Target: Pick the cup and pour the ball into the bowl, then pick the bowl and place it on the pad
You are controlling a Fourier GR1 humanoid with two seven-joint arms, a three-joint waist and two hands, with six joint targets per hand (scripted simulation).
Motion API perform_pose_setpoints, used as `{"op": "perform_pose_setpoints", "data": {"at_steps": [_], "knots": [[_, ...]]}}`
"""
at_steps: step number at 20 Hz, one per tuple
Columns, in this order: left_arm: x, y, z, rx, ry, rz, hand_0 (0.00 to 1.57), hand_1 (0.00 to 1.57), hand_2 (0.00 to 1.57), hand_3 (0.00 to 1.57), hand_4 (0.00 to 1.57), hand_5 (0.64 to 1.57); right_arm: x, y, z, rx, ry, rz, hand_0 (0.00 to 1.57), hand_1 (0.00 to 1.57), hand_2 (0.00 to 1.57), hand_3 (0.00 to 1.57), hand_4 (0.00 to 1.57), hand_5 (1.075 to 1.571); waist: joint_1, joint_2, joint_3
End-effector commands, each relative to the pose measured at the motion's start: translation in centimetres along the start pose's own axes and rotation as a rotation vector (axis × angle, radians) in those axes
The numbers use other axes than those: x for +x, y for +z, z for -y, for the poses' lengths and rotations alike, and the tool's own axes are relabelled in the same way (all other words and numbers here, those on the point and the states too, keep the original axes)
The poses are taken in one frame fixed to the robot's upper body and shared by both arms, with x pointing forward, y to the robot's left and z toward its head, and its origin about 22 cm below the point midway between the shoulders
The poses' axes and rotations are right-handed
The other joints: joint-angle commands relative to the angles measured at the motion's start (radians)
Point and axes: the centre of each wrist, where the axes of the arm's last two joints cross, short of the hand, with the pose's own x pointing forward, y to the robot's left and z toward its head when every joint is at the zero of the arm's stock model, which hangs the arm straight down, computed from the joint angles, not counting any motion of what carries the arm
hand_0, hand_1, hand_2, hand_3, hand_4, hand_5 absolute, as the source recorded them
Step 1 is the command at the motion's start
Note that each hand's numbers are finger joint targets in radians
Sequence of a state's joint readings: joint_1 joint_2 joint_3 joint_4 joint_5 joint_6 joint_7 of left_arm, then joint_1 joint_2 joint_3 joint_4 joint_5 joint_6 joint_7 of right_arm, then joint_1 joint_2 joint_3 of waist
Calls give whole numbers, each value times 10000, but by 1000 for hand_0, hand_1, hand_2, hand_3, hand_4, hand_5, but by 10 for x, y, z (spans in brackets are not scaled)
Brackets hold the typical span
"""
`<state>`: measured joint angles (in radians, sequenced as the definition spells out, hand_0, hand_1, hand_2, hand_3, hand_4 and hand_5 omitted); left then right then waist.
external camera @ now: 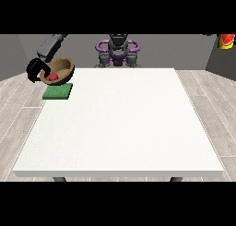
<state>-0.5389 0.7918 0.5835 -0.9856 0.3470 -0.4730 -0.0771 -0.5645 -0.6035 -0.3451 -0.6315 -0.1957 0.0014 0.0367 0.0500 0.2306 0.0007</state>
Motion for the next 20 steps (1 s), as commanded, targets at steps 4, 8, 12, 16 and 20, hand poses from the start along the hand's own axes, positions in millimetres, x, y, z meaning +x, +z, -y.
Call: {"op": "perform_pose_setpoints", "data": {"at_steps": [4, 8, 12, 16, 20], "knots": [[6, -5, 12, -148, -52, -103, 0, 0, 0, 0, 1191, 1561, -8, -1, 20, -1340, -164, -809, 1571, 1571, 1571, 1163, 191, 1557, 185, -222, -1], [21, -6, -5, 33, -12, -16, 0, 0, 0, 0, 1195, 1560, 3, -1, 32, -1707, -52, -112, 1555, 1555, 1512, 932, 0, 1554, -21, -223, -3], [10, 5, -10, -84, 62, 152, 0, 0, 0, 0, 1192, 1562, -9, 0, 32, -1979, -571, 29, 1465, 1465, 1389, 796, 0, 1539, 260, 153, -1], [3, 8, -23, 164, -94, 432, 0, 0, 0, 0, 1187, 1564, 2, -6, -23, -1524, -1268, 349, 1451, 1451, 1383, 753, 0, 1540, 129, 314, -9], [34, -5, -25, 273, -186, 572, 0, 0, 0, 0, 1190, 1566, 25, -10, 2, -1977, -573, 1093, 1259, 1259, 1353, 911, 115, 1529, 133, 675, -1]]}}
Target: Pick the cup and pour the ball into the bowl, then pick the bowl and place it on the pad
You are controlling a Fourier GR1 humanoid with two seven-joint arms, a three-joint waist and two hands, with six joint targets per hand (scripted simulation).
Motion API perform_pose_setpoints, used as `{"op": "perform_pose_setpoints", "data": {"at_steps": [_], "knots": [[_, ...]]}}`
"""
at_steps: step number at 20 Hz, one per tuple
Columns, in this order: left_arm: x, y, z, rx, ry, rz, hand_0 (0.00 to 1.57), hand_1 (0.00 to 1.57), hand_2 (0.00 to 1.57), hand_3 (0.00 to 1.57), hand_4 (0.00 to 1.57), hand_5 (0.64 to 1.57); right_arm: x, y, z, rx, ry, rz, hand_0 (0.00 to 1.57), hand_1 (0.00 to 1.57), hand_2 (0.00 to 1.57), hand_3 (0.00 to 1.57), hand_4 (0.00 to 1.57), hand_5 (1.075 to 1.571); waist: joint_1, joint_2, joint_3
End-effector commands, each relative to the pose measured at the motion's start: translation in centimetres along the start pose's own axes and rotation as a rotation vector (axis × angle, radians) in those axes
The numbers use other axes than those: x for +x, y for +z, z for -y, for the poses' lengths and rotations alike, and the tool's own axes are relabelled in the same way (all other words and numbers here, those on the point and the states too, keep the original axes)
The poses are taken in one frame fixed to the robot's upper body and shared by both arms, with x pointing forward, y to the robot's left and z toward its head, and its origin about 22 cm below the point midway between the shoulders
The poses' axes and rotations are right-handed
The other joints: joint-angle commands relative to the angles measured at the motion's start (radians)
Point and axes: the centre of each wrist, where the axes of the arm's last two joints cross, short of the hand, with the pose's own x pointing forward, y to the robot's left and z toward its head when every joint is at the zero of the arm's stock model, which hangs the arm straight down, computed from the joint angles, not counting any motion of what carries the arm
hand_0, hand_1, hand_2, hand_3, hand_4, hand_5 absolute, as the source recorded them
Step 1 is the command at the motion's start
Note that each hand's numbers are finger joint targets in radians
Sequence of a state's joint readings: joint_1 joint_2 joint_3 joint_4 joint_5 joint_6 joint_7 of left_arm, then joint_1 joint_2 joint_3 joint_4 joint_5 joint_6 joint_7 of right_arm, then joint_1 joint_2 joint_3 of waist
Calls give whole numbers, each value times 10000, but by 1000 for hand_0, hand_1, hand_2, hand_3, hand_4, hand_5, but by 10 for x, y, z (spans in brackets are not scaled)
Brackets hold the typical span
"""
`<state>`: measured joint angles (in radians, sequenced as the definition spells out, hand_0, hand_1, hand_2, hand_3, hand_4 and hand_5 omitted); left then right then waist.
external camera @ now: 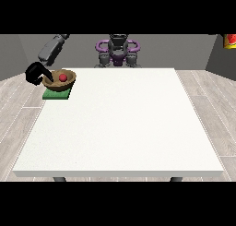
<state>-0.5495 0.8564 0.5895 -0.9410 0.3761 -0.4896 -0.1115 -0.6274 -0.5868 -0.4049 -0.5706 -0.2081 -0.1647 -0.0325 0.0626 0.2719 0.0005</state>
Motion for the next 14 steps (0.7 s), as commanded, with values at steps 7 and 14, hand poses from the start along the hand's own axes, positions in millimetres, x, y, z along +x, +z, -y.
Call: {"op": "perform_pose_setpoints", "data": {"at_steps": [7, 14], "knots": [[21, -5, -7, -301, -50, 162, 0, 0, 0, 0, 1208, 1569, 2, -3, 8, 907, 1429, 40, 0, 0, 0, 0, 0, 1410, 410, 202, 7], [-54, 15, 45, -420, 32, -1726, 0, 0, 0, 0, 1190, 1569, 40, -9, 4, 1324, 2441, -932, 0, 0, 0, 0, 200, 1375, -46, -1828, -17]]}}
